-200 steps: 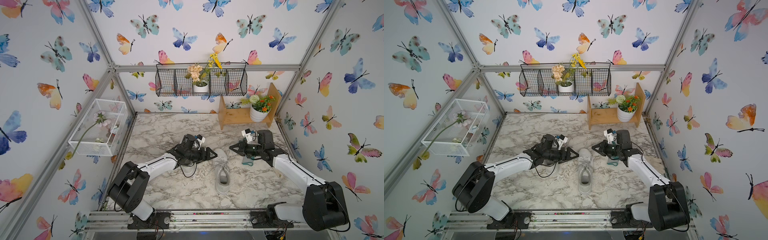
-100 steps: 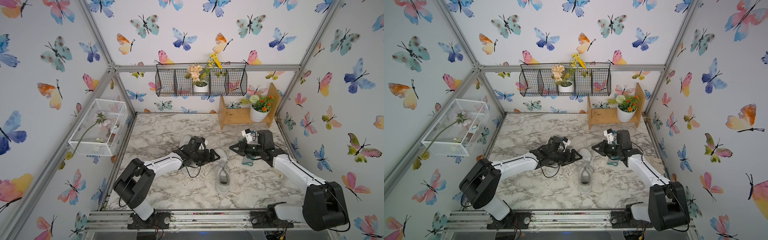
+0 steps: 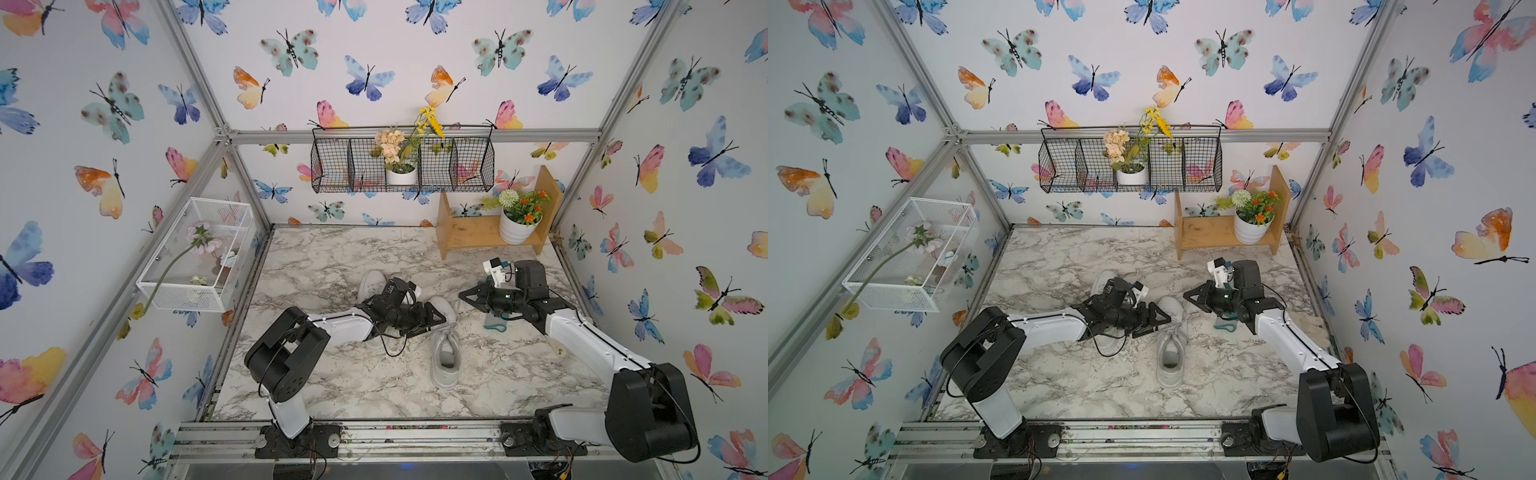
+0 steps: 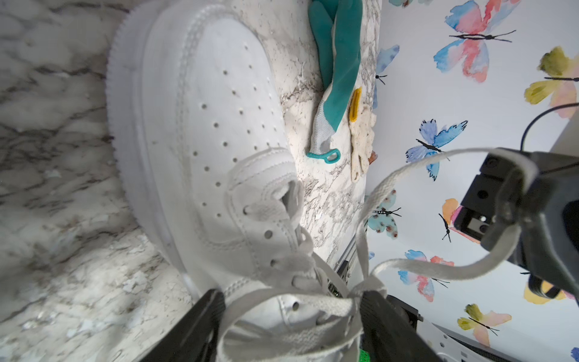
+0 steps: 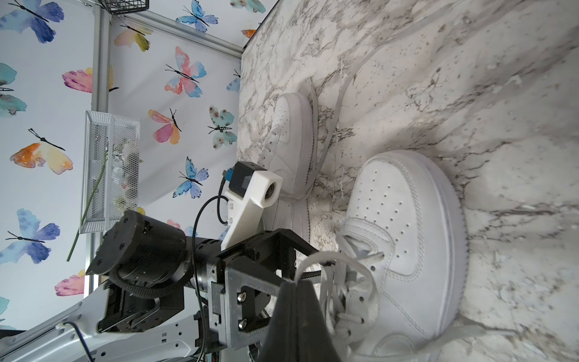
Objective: Tie the shoes
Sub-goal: Tie the shoelace on the shoe.
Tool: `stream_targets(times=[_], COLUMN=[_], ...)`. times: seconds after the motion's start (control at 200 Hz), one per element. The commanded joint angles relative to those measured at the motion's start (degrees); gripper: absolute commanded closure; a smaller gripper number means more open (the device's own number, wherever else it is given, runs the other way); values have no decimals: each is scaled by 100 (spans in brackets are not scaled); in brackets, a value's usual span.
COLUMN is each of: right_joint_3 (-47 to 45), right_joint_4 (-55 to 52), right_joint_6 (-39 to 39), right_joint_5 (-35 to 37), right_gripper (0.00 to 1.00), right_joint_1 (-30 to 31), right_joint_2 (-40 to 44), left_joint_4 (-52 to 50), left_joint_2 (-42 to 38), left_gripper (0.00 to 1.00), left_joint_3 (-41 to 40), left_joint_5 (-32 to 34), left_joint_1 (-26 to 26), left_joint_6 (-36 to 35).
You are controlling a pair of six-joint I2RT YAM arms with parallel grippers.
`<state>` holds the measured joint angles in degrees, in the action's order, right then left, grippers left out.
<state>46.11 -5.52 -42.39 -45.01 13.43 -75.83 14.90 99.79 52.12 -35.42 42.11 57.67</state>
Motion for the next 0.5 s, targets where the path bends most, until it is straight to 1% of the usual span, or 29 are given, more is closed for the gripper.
stream_targets(times=[0.0, 0.11, 0.19, 0.285, 0.385, 0.496], right_joint_3=[-67, -49, -40, -27, 20, 106], right_joint_4=[51, 44, 17, -59, -229, -499], right_joint_6=[46, 51, 68, 134, 252, 442], right_joint_5=[2, 17, 37, 95, 221, 412], right_gripper=[98, 98, 98, 98, 98, 98], right_joint_1=[-25, -25, -24, -24, -23, -24], right_joint_2=[119, 113, 112, 121, 142, 189], left_joint_4=[201, 195, 174, -57, -302, -274], left_joint_2=[-296, -397, -450, -563, -603, -587], left_gripper=[29, 34, 40, 48, 60, 80], left_joint_3=[-85, -114, -110, -56, 0, -26], left_joint_5=[-266, -273, -267, -58, 104, 161], left_joint_1=[33, 34, 34, 34, 26, 26], left_joint_6=[70, 68, 39, -132, -307, -329])
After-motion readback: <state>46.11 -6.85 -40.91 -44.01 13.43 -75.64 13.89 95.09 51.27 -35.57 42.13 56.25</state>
